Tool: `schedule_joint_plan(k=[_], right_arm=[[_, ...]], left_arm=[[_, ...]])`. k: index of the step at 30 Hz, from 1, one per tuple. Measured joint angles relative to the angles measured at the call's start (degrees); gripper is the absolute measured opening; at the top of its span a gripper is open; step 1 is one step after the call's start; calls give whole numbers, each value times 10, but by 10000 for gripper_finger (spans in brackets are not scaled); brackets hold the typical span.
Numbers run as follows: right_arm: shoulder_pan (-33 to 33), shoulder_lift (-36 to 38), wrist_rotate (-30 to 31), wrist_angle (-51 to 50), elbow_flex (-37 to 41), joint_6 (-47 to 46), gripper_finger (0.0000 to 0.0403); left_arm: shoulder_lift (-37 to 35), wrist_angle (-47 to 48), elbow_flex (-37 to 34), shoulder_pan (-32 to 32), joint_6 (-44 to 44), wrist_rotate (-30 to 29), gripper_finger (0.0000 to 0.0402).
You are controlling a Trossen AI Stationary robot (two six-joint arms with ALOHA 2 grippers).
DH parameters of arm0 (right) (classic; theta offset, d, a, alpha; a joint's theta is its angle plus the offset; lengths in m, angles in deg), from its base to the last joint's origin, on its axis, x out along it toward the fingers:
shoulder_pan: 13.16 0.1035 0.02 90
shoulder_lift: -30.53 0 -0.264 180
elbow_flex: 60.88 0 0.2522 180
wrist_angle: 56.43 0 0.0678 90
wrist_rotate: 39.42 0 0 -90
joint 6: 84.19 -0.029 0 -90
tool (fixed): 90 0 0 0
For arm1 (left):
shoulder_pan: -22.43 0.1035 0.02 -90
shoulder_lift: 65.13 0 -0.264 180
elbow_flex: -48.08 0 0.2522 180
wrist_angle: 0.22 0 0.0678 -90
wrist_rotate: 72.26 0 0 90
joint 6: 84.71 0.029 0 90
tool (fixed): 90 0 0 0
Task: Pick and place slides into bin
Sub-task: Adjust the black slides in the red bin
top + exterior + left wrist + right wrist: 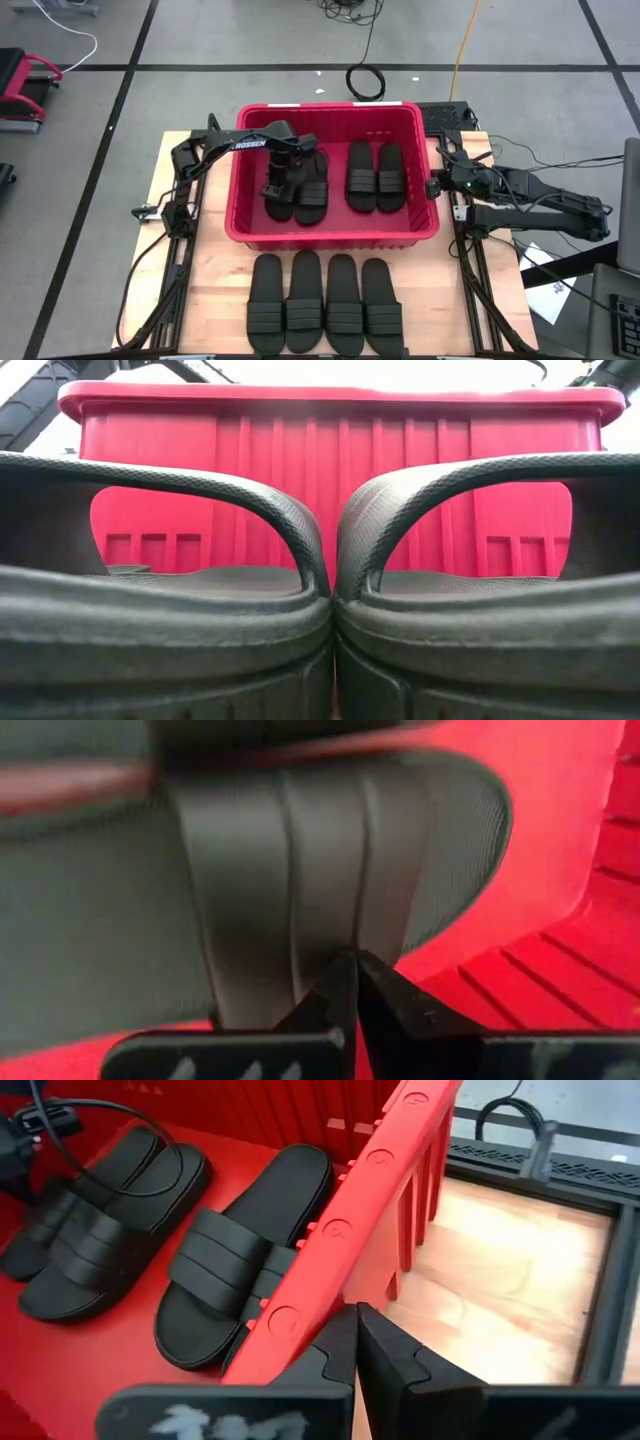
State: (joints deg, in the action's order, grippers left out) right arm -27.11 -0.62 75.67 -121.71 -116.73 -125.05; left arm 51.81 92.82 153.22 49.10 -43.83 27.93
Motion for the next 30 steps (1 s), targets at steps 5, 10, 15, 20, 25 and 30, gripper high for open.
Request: schedule_joint_plan(k=[5,10,15,20,25,30], right_arm=[[0,-8,-2,7,0,11,0],[0,-9,-1,9,0,13,0],[0,-8,-2,12,0,26,0],[0,-8,-2,14,0,26,0],[0,-8,-7,15,0,37,1],[0,-8,-25,22,0,46,16]], left_arm=[[0,-22,1,-14,4,-23,3],[0,-17,29,-20,-27,-106,17],[0,-1,100,0,-40,-103,28],[0,-19,168,24,-66,-44,46],[0,-67,207,41,-129,98,73],[0,-110,208,39,-166,214,115]])
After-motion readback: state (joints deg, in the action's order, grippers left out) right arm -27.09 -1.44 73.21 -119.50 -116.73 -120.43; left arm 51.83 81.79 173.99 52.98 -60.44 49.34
